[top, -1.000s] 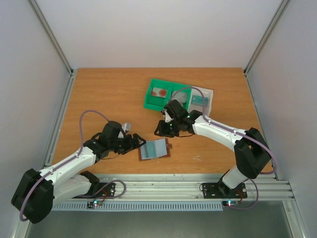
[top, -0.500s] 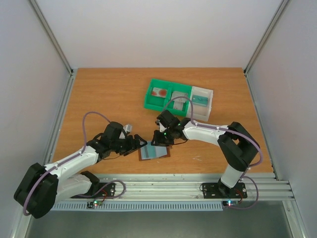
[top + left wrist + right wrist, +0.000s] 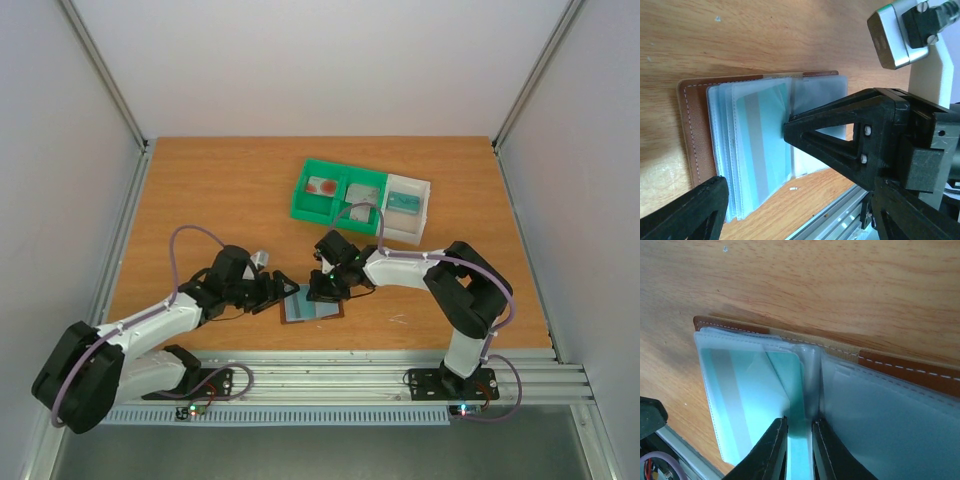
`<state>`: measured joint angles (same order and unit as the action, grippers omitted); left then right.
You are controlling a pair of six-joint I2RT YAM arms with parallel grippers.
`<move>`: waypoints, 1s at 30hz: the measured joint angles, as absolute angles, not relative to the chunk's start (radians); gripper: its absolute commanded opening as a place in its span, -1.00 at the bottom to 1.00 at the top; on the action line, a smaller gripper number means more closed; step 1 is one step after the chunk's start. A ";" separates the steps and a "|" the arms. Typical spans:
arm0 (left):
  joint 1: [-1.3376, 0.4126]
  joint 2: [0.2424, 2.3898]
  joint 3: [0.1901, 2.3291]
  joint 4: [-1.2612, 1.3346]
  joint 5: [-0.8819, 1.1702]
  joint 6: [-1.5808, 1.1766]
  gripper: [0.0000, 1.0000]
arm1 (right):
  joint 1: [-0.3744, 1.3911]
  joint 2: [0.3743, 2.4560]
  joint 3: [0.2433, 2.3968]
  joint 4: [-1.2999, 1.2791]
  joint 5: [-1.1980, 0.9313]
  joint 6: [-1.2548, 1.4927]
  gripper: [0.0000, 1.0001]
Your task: Take the credit cards out of the card holder
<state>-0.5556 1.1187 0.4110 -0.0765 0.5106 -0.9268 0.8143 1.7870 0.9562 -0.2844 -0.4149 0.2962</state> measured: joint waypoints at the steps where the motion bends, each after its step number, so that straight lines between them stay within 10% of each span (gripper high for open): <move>1: -0.556 1.123 0.410 -0.074 0.511 -0.928 0.58 | 0.815 1.787 0.953 -0.279 -0.414 0.297 -0.68; 30: -0.556 1.205 0.398 0.017 0.524 -0.927 0.59 | 0.822 1.787 0.888 -0.130 -0.439 0.368 -0.76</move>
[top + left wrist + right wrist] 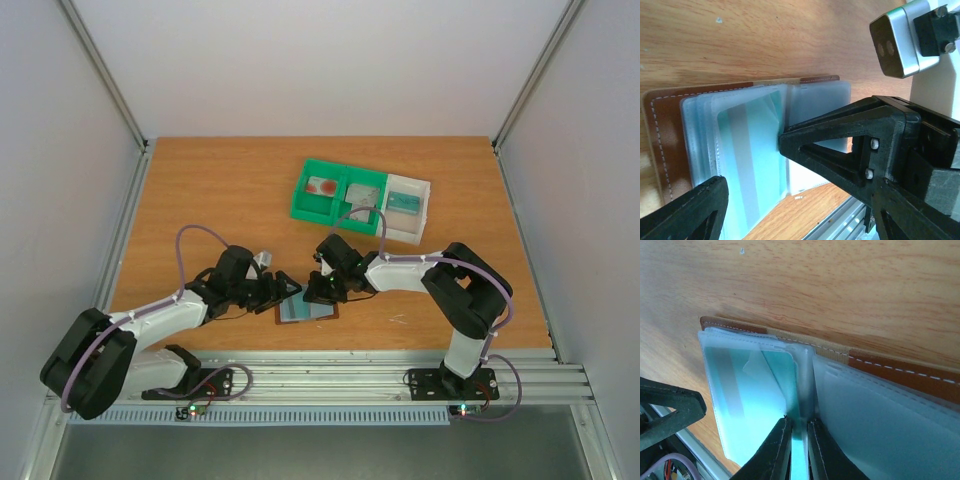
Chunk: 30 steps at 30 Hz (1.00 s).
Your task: Take the credit cards out of the card holder
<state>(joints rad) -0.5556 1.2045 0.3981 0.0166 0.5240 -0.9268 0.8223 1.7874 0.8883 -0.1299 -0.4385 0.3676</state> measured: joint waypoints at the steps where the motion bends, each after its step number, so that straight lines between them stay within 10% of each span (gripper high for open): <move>1: -0.556 1.205 0.398 0.012 0.522 -0.926 0.59 | 0.822 1.787 0.888 -0.129 -0.439 0.368 -0.76; 30: -0.556 1.230 0.398 0.013 0.530 -0.913 0.46 | 0.822 1.787 0.879 -0.110 -0.442 0.385 -0.77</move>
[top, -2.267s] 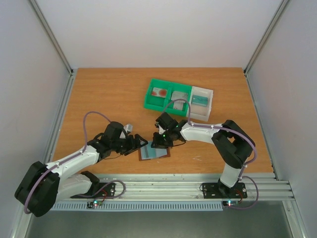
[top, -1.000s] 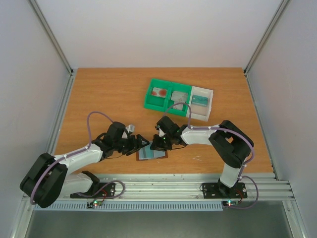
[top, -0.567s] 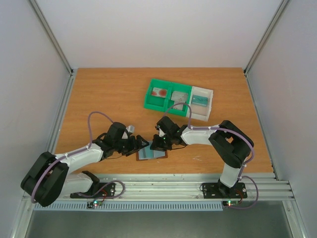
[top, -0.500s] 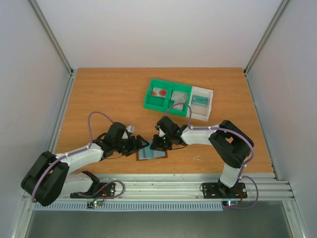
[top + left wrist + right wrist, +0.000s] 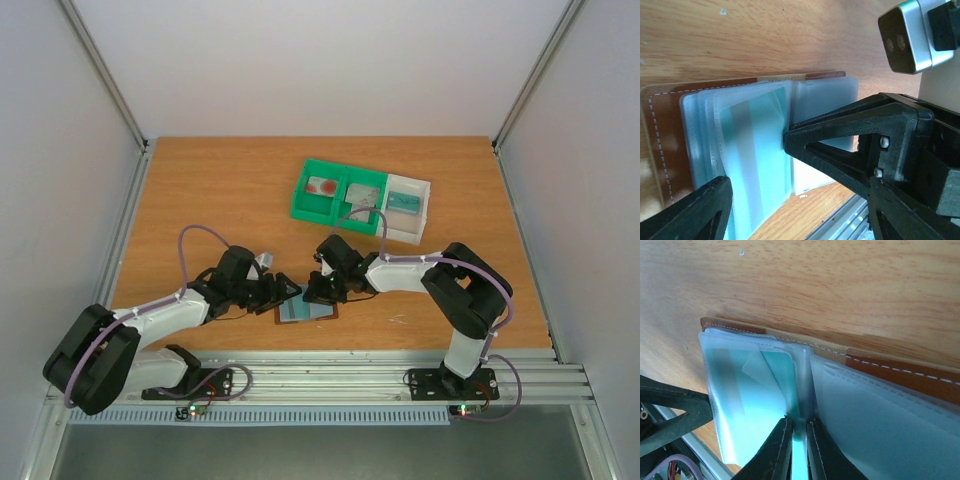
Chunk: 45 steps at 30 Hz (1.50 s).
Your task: Take the credit cards out of the card holder
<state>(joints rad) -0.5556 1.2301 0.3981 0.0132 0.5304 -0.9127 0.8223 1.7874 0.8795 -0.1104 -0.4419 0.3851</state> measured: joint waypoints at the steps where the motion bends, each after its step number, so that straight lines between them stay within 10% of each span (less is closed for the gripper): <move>1: -0.556 1.230 0.398 0.016 0.533 -0.915 0.43 | 0.822 1.787 0.879 -0.109 -0.442 0.385 -0.77; 45: -0.556 1.213 0.400 -0.060 0.498 -0.907 0.33 | 0.822 1.787 0.846 -0.033 -0.459 0.427 -0.78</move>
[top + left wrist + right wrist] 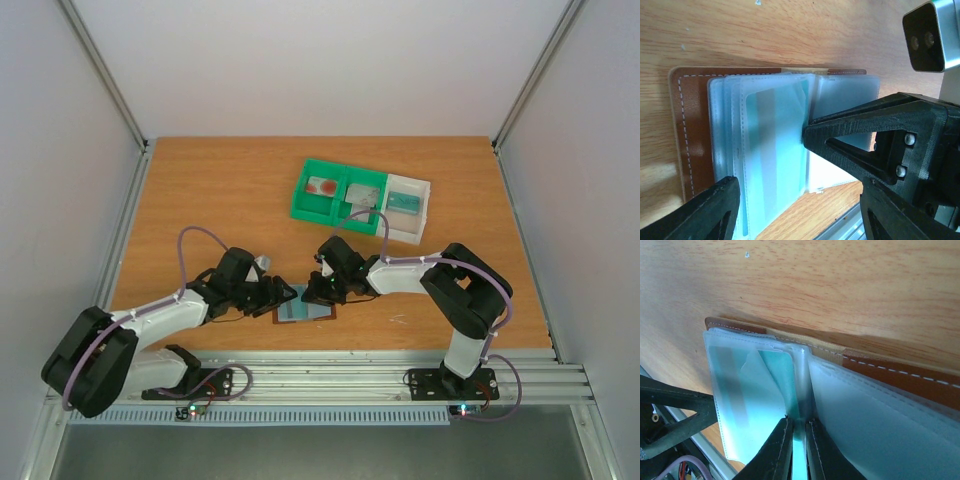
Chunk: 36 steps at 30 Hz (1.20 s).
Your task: Take the credit cards out of the card holder
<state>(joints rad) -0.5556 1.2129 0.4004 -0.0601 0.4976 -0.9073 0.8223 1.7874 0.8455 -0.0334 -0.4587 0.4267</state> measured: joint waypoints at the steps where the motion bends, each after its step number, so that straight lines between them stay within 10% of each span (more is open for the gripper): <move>1: -0.556 1.215 0.400 -0.059 0.499 -0.908 0.32 | 0.822 1.787 0.846 -0.033 -0.459 0.427 -0.78; 36: -0.556 1.240 0.400 -0.016 0.514 -0.920 -0.18 | 0.822 1.787 0.833 -0.010 -0.465 0.435 -0.78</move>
